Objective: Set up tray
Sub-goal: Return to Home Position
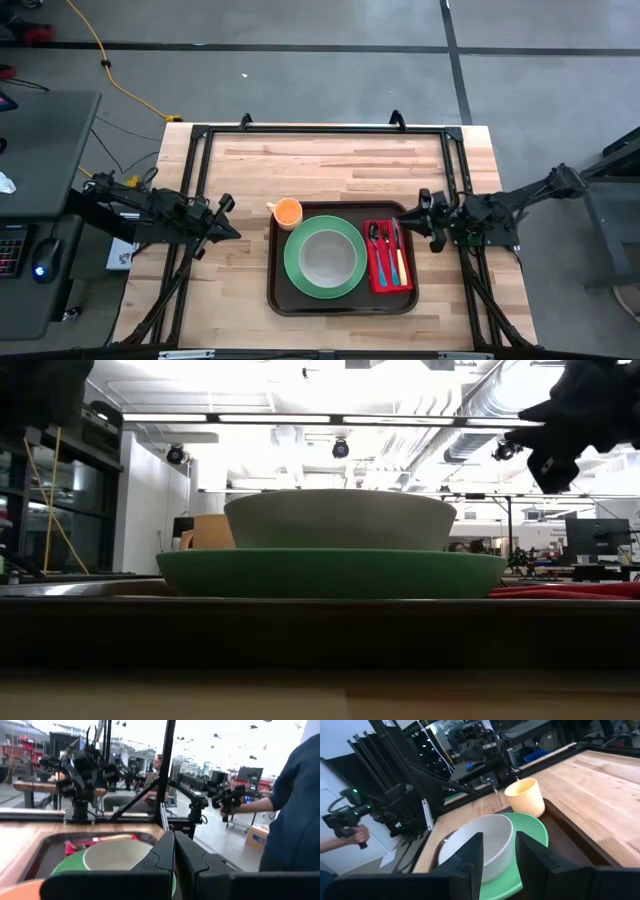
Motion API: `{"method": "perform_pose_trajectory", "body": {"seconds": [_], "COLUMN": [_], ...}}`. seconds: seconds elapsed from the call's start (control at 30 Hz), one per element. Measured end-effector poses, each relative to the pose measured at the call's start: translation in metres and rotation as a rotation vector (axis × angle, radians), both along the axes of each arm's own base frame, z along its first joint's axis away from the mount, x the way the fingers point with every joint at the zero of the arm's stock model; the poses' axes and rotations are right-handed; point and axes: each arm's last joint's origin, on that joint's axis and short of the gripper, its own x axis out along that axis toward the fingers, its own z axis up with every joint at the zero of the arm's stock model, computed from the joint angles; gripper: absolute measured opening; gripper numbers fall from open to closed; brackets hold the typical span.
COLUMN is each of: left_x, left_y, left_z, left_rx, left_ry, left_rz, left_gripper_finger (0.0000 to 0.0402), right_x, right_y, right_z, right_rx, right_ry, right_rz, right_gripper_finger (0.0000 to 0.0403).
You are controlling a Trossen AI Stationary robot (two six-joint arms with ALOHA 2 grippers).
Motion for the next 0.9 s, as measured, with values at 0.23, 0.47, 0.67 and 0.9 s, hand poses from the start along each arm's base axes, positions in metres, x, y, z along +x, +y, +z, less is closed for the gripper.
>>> {"method": "perform_pose_trajectory", "body": {"seconds": [0.23,0.47,0.67,0.9], "left_x": [0.000,0.001,0.002,0.000], "left_y": [0.001,0.002,0.002,0.002], "left_z": [0.000,-0.001,-0.005,0.003], "left_rx": [0.030,0.066,0.066,0.032], "left_ry": [-0.006,-0.014,0.028,-0.044], "left_rz": [0.045,0.098,0.100,0.087], "left_gripper_finger": [0.0044,0.0044,0.0044,0.0044], "right_x": [0.001,0.003,0.004,0.004], "right_y": [-0.005,-0.015,-0.026,-0.029], "right_z": [-0.013,-0.013,-0.013,-0.011], "right_rx": [-0.034,-0.110,-0.114,-0.071], "right_ry": [0.038,0.038,0.044,0.019], "right_rz": [-0.026,-0.029,0.014,0.077], "right_gripper_finger": [0.0091,0.0091,0.0090,0.0091]}}
